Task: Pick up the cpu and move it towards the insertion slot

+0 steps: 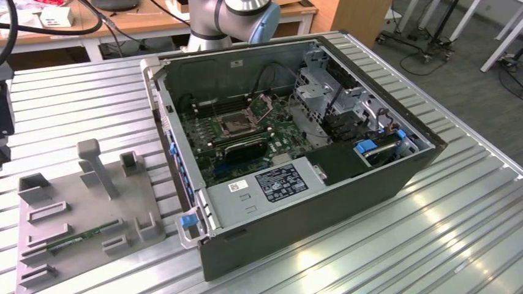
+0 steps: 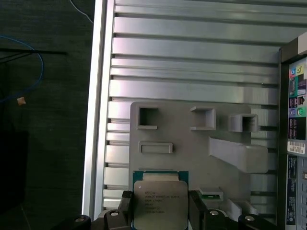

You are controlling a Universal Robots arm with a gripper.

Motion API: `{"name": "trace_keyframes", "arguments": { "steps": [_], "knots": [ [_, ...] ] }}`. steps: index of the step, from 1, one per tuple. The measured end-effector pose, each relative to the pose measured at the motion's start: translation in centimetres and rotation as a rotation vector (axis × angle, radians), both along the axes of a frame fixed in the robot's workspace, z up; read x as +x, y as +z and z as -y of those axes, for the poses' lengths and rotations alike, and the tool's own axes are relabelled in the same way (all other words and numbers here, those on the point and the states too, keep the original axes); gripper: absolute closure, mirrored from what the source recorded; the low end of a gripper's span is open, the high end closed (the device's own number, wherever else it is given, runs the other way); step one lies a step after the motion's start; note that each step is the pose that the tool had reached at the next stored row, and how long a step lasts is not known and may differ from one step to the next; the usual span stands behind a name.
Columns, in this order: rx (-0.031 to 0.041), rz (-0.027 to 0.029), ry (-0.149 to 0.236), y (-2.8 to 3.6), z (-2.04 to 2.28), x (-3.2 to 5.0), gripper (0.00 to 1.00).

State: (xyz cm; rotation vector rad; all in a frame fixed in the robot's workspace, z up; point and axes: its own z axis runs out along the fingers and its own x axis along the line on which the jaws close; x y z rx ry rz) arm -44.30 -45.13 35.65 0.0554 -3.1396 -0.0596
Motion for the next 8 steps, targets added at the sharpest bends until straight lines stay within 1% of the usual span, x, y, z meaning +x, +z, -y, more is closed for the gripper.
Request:
{"name": "trace_keyframes", "arguments": {
  "steps": [8],
  "knots": [
    [-0.0002,-0.0003,0.0,0.16,0.0,0.0,0.45]
  ]
}}
